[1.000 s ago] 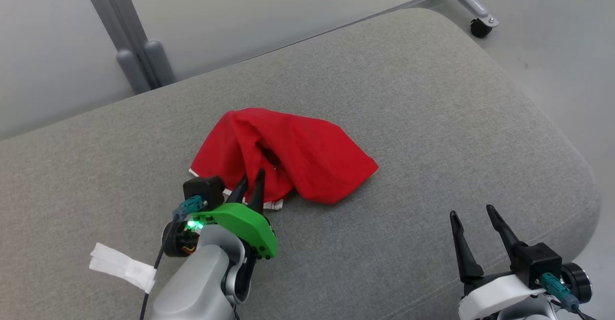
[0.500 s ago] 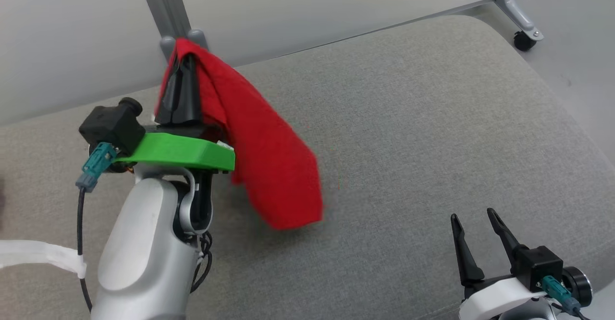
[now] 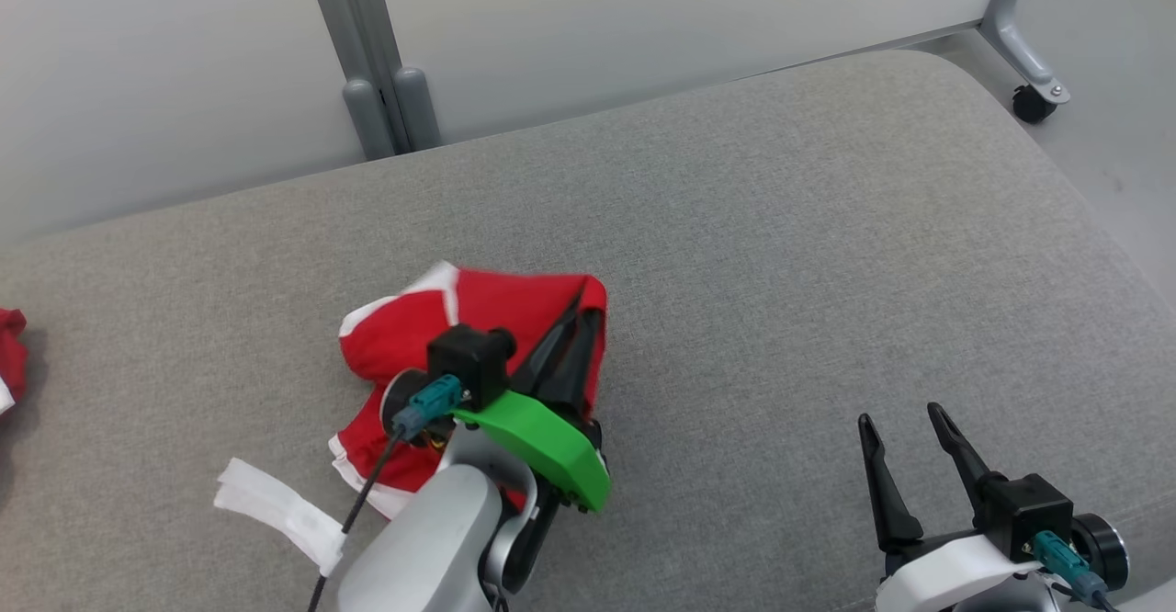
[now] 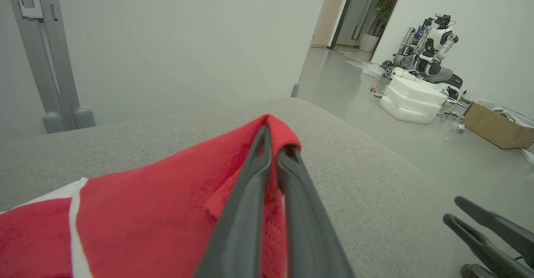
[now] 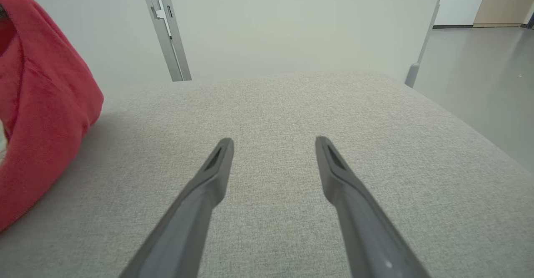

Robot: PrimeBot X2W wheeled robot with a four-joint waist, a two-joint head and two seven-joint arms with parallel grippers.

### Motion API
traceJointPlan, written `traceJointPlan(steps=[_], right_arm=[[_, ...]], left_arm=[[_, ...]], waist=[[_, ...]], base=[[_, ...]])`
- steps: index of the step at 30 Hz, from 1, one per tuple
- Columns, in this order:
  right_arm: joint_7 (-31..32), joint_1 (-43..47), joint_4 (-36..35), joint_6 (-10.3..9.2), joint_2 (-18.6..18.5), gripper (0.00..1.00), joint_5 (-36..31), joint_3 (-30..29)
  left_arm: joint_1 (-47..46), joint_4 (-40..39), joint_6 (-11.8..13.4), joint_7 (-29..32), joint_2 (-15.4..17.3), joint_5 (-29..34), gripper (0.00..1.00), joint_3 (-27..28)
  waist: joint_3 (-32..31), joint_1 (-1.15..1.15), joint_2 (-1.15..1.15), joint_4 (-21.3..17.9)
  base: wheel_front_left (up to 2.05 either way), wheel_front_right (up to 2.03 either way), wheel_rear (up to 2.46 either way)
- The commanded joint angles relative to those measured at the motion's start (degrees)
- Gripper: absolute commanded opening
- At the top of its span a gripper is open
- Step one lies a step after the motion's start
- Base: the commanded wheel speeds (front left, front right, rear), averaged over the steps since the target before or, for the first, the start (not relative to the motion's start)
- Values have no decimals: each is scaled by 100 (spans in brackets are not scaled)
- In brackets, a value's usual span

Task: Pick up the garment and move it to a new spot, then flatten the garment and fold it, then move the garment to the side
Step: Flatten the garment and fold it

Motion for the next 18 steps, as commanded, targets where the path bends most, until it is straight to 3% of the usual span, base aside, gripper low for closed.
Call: traceJointPlan(steps=[1,5,18], right_arm=[[-20,27,0,-10,-15,100,37,-6],[-20,15,24,-10,-14,100,49,-26],[-20,-47,108,-10,-15,100,54,-37]], left_arm=[[-21,87,-2,-21,21,-128,100,-151],[-174,316,106,-64,22,-525,100,-574],[-5,882,270,-171,123,-806,100,-508]], waist=[[12,0,0,17],[37,0,0,109],[-14,0,0,351]], base=[[0,0,0],[0,0,0],[0,0,0]])
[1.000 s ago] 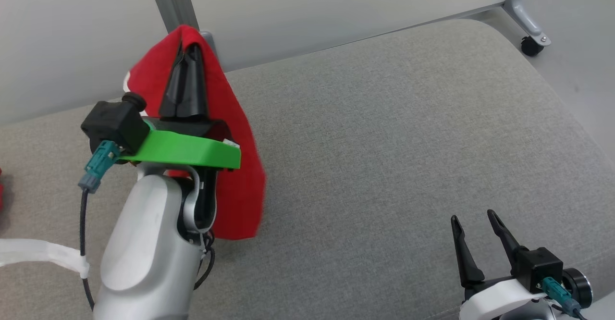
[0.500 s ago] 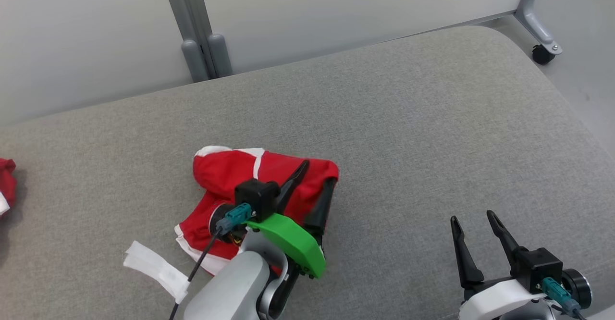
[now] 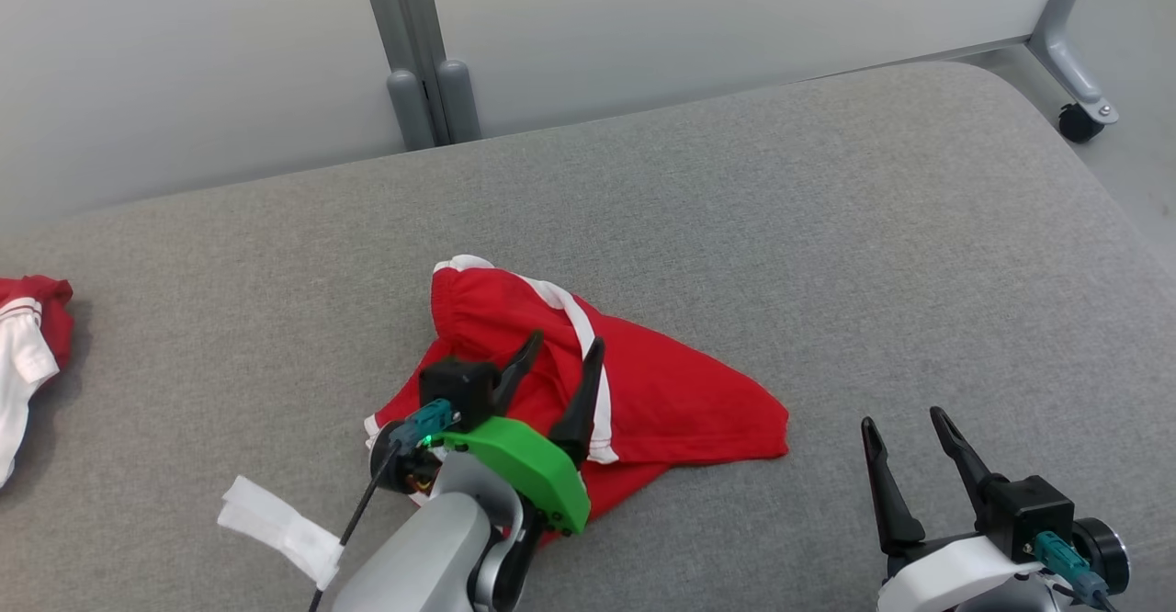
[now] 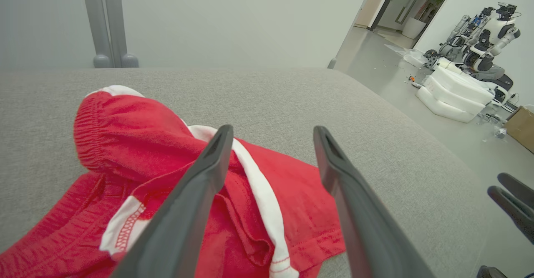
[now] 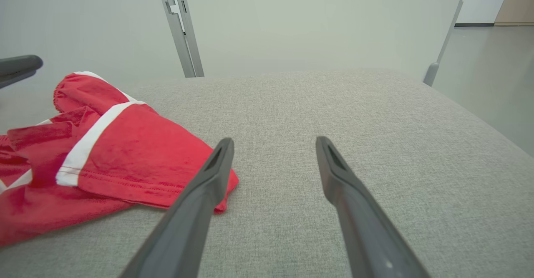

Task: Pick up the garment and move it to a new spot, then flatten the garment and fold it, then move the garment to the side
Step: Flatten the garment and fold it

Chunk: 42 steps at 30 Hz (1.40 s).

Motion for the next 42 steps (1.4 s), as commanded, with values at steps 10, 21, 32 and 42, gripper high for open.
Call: traceJointPlan(steps=[10,21,32,42], right_arm=[[-20,24,-26,-10,-16,100,7,31],[-20,97,-71,-10,-15,100,-5,30],[-20,115,-50,-10,-15,100,23,26],[-19,14,65,-10,-15,100,-31,218]], left_arm=[[610,-187,226,-43,469,166,100,883],[1929,-1972,9,-37,576,1704,100,2926],[2773,-2422,-559,-37,195,2918,100,4242],[2910,-2374,-841,-38,16,3198,100,4411]], waist=[[-77,0,0,142],[-109,0,0,469],[-196,0,0,871],[-214,0,0,1094]], base=[[0,0,0],[0,0,0],[0,0,0],[0,0,0]])
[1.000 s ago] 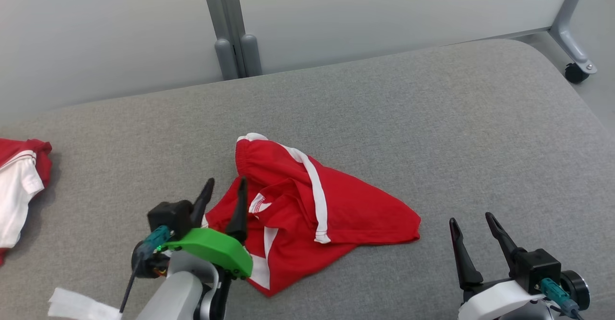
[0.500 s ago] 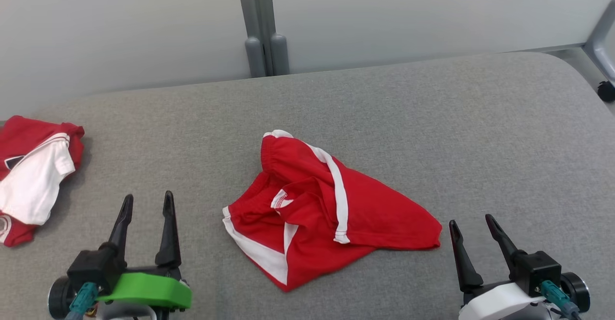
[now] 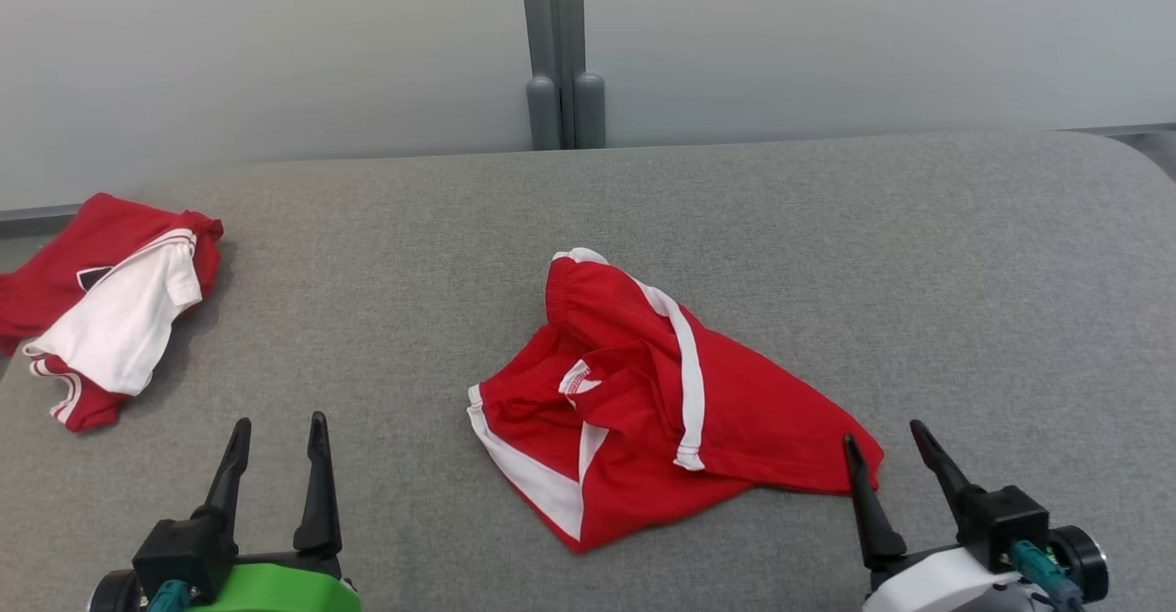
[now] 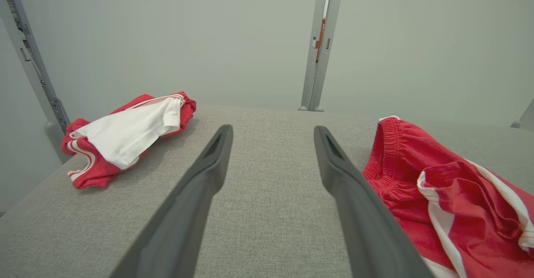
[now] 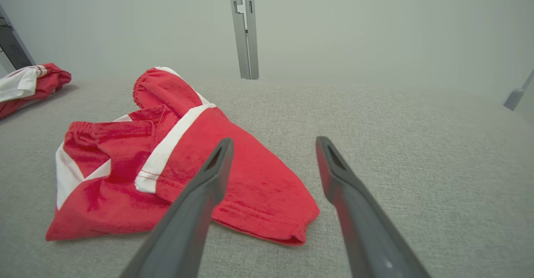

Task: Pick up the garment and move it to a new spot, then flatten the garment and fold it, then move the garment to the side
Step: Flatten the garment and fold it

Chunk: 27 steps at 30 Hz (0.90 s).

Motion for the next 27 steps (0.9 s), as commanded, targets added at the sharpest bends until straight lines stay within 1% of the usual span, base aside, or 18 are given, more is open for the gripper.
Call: traceJointPlan(steps=[1,7,8,12,16,21,27], right_arm=[[-20,-115,87,-10,-14,100,-63,128],[88,-1002,817,-10,-22,100,-140,1138],[180,-1177,969,-10,-21,100,-144,1312],[632,-1775,1458,-10,-19,100,51,1707],[962,-2228,1859,-10,-18,100,167,1877],[1319,-2698,2269,-10,-19,100,42,2130],[1604,-2855,2512,-10,-22,100,-469,1936]], left_arm=[[53,-3,-35,-3,-26,23,100,-45],[60,-35,-75,-3,-65,-44,100,-212],[61,-37,-81,-3,-71,-48,100,-269],[-40,-67,-82,-3,-73,-116,100,-468],[-159,-105,-88,-3,-74,-182,100,-646],[-244,-129,-91,-3,-76,-243,100,-796],[-306,-110,-93,-3,-75,-365,100,-920]], waist=[[15,0,0,42],[95,0,0,266],[113,0,0,352],[209,0,0,693],[333,0,0,1018],[502,0,0,1326],[605,0,0,1531]], base=[[0,0,0],[0,0,0],[0,0,0],[0,0,0],[0,0,0],[0,0,0],[0,0,0]])
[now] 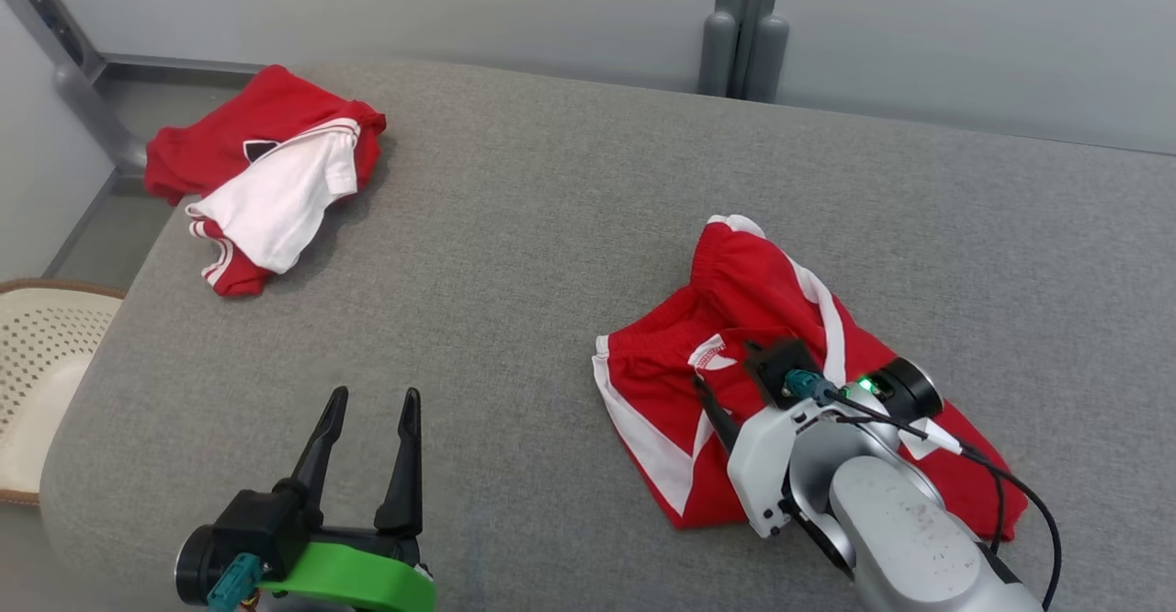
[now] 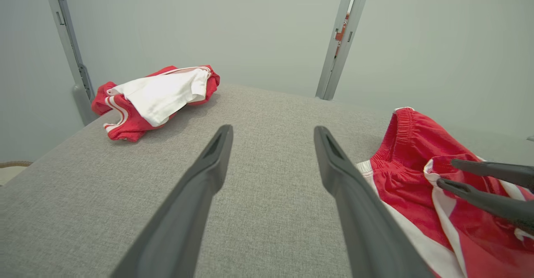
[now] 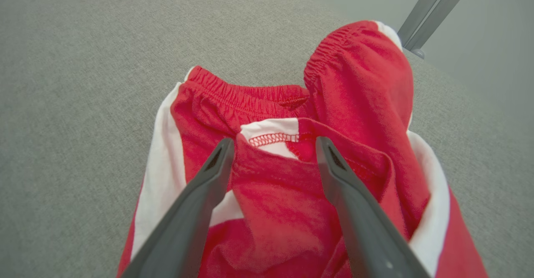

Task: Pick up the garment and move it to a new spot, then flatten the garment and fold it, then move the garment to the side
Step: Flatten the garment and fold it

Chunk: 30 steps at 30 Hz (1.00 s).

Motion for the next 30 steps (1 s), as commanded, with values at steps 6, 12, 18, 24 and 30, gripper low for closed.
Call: traceJointPlan(steps=[6,12,18,24,30], right_arm=[[257,123,45,-10,-28,0,-275,-86],[128,266,-206,-10,-29,0,-328,-342],[-467,937,-833,-10,-33,0,-212,-1238],[-1000,1609,-1331,-10,-27,0,179,-2377],[-1500,1803,-885,-10,-25,0,1161,-3373]], left_arm=[[-129,22,-23,-3,8,-85,100,-21],[-116,9,-19,-3,9,-77,100,20],[8,-23,-19,-3,8,-27,100,85],[56,-49,-19,-3,7,33,100,145],[37,-20,-20,-3,11,49,100,89]], waist=[[122,0,0,151],[90,0,0,8],[2,0,0,-263],[-48,0,0,-663],[-94,0,0,-976]], base=[[0,0,0],[0,0,0],[0,0,0],[0,0,0],[0,0,0]])
